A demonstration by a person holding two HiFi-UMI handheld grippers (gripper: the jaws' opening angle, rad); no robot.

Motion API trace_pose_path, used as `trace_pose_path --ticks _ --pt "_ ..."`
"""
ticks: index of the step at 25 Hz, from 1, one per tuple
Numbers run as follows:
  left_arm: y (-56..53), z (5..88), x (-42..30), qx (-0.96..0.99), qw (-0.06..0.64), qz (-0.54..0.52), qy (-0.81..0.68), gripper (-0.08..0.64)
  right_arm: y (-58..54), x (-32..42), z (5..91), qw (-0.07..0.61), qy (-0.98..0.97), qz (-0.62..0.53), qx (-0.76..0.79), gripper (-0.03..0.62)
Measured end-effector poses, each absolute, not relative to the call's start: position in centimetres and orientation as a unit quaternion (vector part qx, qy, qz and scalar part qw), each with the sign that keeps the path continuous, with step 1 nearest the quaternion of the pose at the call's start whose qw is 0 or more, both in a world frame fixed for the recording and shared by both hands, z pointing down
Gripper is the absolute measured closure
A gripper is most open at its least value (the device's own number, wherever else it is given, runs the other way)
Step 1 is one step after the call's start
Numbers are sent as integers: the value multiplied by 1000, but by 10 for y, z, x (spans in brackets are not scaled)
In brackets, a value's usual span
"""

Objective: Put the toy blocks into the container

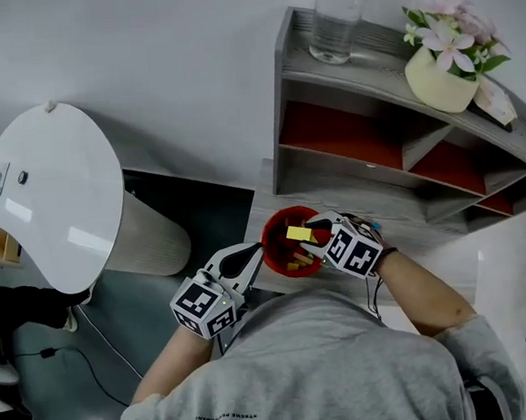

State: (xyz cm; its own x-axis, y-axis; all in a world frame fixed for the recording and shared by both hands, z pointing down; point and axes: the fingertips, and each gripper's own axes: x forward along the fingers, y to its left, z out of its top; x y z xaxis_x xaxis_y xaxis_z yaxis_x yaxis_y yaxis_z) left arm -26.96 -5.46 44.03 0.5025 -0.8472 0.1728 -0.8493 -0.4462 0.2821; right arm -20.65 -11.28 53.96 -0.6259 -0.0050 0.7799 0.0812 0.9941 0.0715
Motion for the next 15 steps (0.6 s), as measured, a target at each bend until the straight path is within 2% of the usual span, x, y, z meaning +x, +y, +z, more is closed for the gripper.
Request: trace_pose_path --ticks 2,9,15 --pt "-56 441 -269 852 170 1 -496 549 -116 -208 534 419 -907 -43 -14 323" --pt "-65 440 -249 861 171 0 -479 549 -149 -172 500 387 -920 -28 51 318" --pt "-82 443 -195 878 177 12 -444 549 -183 -83 500 384 -916 -3 117 321"
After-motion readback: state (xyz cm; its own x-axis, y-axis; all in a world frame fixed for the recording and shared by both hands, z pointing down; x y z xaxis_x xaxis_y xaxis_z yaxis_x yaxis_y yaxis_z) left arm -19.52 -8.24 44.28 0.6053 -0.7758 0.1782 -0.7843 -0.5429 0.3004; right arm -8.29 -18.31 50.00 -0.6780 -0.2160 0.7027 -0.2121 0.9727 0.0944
